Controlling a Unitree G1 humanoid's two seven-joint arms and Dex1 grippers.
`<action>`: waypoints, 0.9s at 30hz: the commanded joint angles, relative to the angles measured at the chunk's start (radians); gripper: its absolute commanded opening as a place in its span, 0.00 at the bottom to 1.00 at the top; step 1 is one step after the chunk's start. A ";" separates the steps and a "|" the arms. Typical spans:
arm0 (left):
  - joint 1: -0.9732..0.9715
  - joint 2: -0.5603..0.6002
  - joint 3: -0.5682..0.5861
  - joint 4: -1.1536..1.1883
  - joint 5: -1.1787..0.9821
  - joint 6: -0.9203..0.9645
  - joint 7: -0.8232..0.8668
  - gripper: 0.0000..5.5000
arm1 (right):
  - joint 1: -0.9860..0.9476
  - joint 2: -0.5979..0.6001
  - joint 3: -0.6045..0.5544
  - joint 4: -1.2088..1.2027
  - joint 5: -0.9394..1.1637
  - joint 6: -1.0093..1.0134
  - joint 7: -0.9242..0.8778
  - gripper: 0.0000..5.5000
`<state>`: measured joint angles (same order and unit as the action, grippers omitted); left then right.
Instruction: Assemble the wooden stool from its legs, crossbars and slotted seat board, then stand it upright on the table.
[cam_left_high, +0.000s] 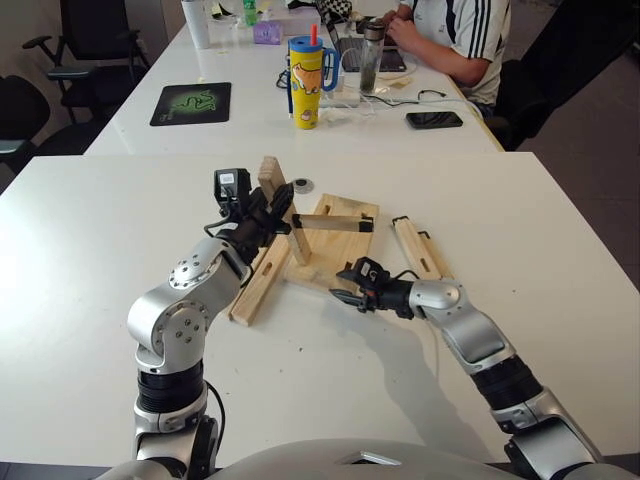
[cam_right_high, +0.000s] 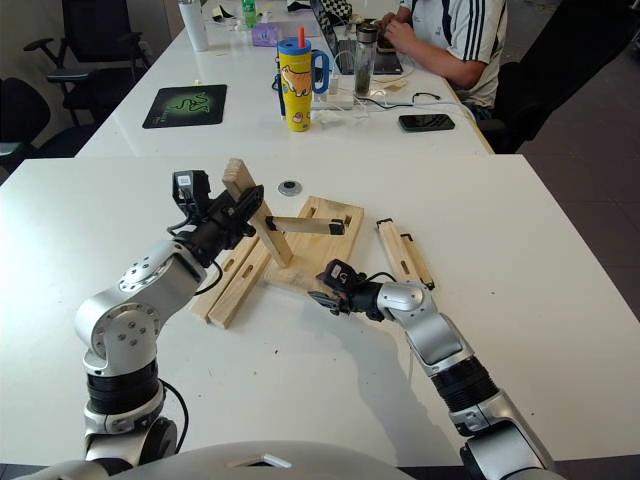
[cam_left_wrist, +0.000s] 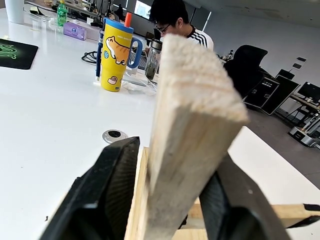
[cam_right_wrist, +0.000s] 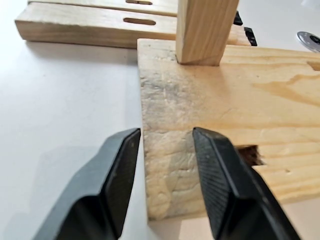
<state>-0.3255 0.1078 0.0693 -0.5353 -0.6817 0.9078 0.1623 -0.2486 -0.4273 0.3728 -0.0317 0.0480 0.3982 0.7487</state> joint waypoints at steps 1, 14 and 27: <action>-0.037 -0.007 0.011 -0.007 0.024 -0.005 0.004 0.23 | 0.022 -0.001 0.025 0.037 -0.026 0.063 -0.006 0.35; -0.058 -0.024 0.023 0.003 0.065 -0.009 -0.012 0.21 | -0.035 0.129 -0.068 0.016 0.052 -0.045 -0.075 0.35; -0.081 -0.052 0.031 -0.015 0.090 0.014 -0.010 0.20 | -0.104 0.195 0.034 0.214 -0.093 0.084 -0.168 0.35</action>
<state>-0.3566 0.0744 0.0909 -0.5217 -0.5777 0.9288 0.1549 -0.3639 -0.2209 0.3848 0.1323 0.0011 0.4042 0.5999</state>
